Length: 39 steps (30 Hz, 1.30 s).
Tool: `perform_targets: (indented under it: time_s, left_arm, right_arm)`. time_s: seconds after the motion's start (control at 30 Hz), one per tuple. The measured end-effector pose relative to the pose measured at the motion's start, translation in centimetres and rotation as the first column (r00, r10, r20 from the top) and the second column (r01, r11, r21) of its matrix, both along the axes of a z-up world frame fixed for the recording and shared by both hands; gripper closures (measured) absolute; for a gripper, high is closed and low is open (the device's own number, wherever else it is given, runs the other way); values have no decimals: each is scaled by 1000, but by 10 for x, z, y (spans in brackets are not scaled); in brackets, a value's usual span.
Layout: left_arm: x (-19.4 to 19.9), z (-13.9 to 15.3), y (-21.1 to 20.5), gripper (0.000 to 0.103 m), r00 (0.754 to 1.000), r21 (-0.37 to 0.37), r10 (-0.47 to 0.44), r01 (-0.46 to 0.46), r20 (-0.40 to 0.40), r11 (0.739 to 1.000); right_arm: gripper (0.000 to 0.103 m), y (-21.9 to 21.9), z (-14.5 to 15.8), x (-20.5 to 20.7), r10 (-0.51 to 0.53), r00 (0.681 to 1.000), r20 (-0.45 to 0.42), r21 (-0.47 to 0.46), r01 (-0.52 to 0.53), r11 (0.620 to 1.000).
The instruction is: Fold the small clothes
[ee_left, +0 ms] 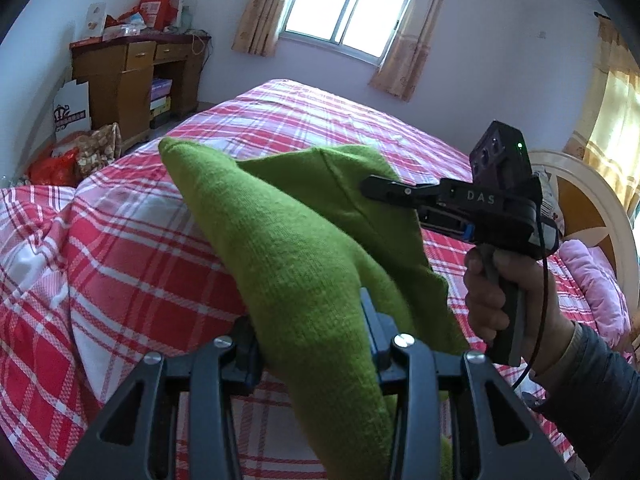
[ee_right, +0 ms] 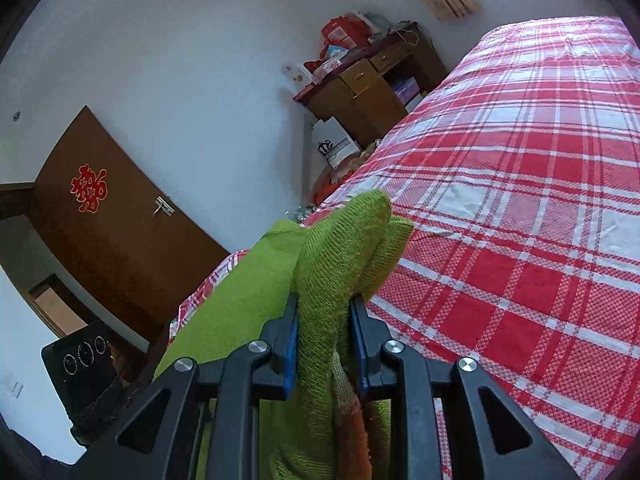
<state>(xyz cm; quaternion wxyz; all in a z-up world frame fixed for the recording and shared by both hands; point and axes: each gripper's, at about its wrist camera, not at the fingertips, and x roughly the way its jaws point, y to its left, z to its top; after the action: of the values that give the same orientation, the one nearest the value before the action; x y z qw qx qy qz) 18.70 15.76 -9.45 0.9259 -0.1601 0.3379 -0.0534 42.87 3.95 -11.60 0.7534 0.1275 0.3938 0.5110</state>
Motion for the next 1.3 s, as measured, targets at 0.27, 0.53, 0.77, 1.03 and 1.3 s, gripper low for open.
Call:
perform_targets:
  time_s: [0.27, 0.53, 0.77, 1.03, 1.3]
  left_arm:
    - [2, -14, 8, 53, 998, -17, 27, -28, -51, 999]
    - [-1, -25, 4, 36, 993, 35, 69, -66, -98, 997]
    - [-2, -29, 7, 17, 988, 77, 117, -109, -103, 991]
    - [-21, 19, 16, 2, 975, 110, 211, -217, 68, 970]
    - [8, -25, 29, 0, 953, 201, 290, -270, -81, 942]
  right_arm:
    - [80, -2, -10, 11, -28, 999, -31, -5, 28, 1000]
    - [80, -10, -26, 22, -81, 994, -67, -18, 80, 997]
    - [80, -12, -38, 29, -105, 989, -99, -47, 101, 994]
    - [70, -26, -3, 3, -195, 979, 52, -64, 198, 978]
    - [58, 1, 17, -73, 8, 994, 112, -68, -1, 998]
